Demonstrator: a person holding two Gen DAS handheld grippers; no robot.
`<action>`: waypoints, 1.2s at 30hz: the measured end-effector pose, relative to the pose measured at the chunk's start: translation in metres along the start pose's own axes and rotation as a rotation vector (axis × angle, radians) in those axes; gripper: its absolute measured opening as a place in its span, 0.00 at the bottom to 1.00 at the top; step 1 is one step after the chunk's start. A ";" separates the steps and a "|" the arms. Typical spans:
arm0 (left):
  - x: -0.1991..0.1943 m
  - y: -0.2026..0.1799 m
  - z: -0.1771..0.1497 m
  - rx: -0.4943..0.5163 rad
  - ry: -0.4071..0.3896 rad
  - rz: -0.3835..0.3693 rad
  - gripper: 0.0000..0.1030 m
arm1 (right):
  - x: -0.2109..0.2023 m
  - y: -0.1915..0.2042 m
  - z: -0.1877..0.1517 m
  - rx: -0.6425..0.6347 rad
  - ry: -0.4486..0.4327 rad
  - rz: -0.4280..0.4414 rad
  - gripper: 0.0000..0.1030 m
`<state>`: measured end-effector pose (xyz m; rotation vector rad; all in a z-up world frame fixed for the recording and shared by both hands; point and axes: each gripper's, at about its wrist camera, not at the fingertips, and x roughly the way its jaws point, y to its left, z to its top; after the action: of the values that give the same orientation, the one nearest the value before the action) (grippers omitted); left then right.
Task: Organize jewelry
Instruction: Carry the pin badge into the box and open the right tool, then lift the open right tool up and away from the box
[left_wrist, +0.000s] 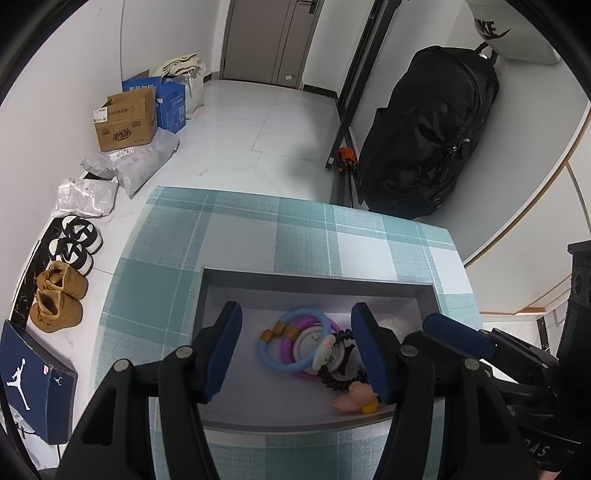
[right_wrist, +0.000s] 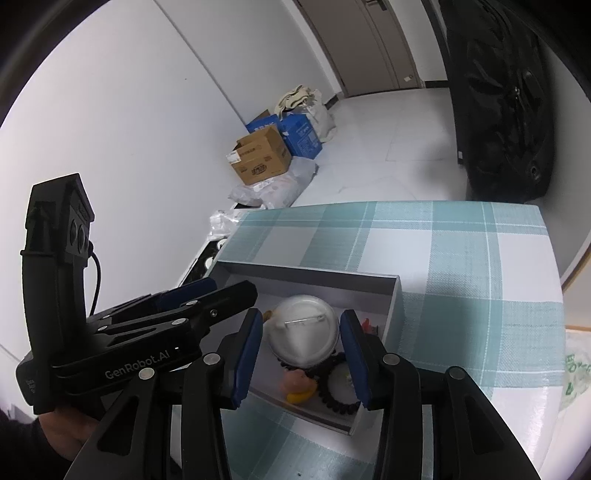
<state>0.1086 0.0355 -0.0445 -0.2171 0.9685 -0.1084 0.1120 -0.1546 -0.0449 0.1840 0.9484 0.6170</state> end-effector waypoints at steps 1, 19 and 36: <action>0.001 0.000 0.000 0.006 0.001 0.008 0.55 | 0.000 0.000 0.000 -0.001 0.001 -0.003 0.43; -0.017 -0.003 -0.003 -0.005 -0.028 0.009 0.55 | -0.029 0.002 -0.008 -0.041 -0.070 -0.069 0.78; -0.059 0.000 -0.022 0.015 -0.169 0.056 0.61 | -0.076 0.032 -0.032 -0.149 -0.209 -0.114 0.86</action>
<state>0.0567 0.0439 -0.0091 -0.1822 0.8043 -0.0450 0.0407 -0.1759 0.0031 0.0596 0.7028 0.5493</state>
